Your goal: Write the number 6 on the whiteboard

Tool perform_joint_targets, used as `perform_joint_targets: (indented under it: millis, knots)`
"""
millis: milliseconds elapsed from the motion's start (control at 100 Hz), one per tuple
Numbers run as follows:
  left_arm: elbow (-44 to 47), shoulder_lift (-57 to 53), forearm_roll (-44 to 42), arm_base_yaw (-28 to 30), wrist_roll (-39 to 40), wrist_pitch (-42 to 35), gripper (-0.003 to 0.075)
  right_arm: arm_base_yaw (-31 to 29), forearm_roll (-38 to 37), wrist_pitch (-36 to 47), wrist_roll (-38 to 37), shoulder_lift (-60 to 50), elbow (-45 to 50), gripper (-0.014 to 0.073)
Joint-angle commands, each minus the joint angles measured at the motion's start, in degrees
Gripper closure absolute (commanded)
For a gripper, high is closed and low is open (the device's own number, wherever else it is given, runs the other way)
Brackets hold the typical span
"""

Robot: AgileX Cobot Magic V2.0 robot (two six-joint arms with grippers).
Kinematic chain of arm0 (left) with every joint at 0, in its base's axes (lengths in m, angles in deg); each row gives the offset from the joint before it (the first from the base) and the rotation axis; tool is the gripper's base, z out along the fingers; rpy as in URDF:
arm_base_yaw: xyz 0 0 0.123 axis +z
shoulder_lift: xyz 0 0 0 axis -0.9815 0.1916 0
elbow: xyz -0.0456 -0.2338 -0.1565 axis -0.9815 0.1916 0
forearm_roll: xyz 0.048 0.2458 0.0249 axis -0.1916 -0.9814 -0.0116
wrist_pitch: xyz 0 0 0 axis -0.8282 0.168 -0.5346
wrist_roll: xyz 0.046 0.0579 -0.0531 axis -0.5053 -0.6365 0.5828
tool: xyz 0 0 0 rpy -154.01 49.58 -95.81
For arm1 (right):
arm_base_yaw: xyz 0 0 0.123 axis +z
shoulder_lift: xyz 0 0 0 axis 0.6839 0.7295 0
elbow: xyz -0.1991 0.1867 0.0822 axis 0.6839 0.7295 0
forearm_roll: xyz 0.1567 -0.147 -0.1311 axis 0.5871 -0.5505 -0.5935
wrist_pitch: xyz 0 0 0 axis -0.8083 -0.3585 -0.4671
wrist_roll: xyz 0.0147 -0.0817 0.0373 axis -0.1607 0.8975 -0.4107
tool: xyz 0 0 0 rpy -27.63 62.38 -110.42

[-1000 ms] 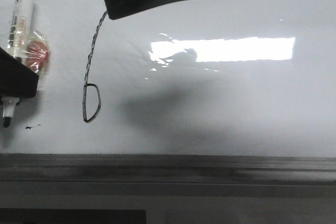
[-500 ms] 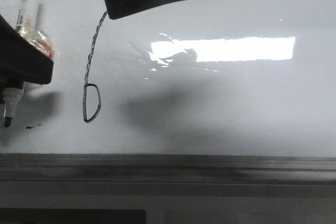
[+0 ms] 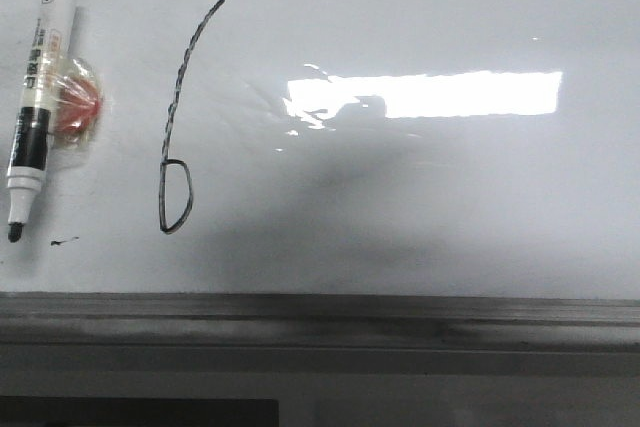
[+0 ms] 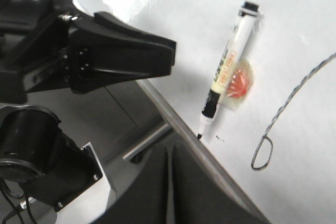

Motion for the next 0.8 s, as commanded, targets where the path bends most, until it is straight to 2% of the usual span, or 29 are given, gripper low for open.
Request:
perform_joint_targets:
  millis: [0,130,280,420,600,790]
  knots:
    - [-1.7,-4.7,-2.4,-0.2,-0.5,-3.4,0.0736,-0.1,-2.8,6.2,0.7,-3.9,-0.4,0.0646]
    - [-1.3,-11.1,-6.2,-0.2,-1.7,-3.8,0.0739,-0.1,-6.1,13.1,0.7,-9.4,5.1,0.0646]
    - [3.4,-20.0,-6.6,-0.2,-13.3,-8.6,0.0739,-0.1,-11.0,24.4,0.7,-17.5,16.2,0.0647]
    - [9.4,-27.5,-7.4,-0.2,-13.6,-9.2,0.0739,-0.1,-11.1,33.6,0.7,-26.0,28.1,0.0647]
    - [16.0,-33.1,-7.4,-0.2,-13.6,-9.1,0.0739,-0.1,-11.1,37.2,0.7,-34.8,39.0,0.0647]
    - [19.1,-33.4,-7.4,-0.2,-13.6,-9.0,0.0739,-0.1,-11.1,37.8,0.7,-39.8,44.0,0.0647]
